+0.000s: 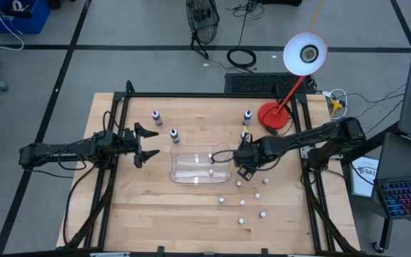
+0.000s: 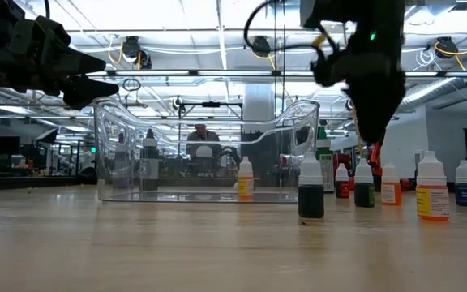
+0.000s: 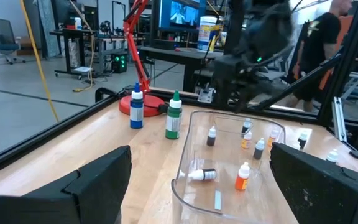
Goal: Pick & Place food coloring
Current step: Put the red food coloring bottle into the transparent bin
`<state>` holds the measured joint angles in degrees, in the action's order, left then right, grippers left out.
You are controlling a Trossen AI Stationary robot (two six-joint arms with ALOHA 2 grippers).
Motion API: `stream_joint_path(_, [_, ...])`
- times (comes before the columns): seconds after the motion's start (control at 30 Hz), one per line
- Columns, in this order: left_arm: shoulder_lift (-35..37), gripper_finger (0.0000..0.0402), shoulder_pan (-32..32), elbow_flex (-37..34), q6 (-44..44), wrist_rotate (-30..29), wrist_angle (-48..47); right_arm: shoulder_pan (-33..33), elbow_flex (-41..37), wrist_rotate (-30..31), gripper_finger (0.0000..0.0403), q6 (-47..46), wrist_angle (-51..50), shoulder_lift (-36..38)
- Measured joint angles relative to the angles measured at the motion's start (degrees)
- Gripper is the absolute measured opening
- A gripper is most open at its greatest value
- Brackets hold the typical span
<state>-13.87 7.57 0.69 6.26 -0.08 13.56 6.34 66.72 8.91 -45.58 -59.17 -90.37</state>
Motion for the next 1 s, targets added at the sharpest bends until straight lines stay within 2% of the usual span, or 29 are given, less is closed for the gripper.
stream_joint_path(0.13, [0.0, 0.0379, 0.0, 0.0, 0.0, 0.0, 0.0, -4.0, -4.4, -1.3, 0.0166, 5.2, 8.1, -0.3])
stream_joint_path(0.33, [0.0, 0.0379, 0.0, 0.0, 0.0, 0.0, 0.0, -8.1, -6.7, -1.7, 0.0165, 9.0, 12.9, -0.3])
stream_joint_path(0.47, [0.0, 0.0379, 0.0, 0.0, 0.0, 0.0, 0.0, -8.7, -7.3, -4.7, 0.0166, 10.2, 16.1, -0.3])
stream_joint_path(1.0, [0.0, 0.0379, 0.0, 0.0, 0.0, 0.0, 0.0, -8.4, -7.3, -4.7, 0.0164, 11.2, 18.5, -0.3])
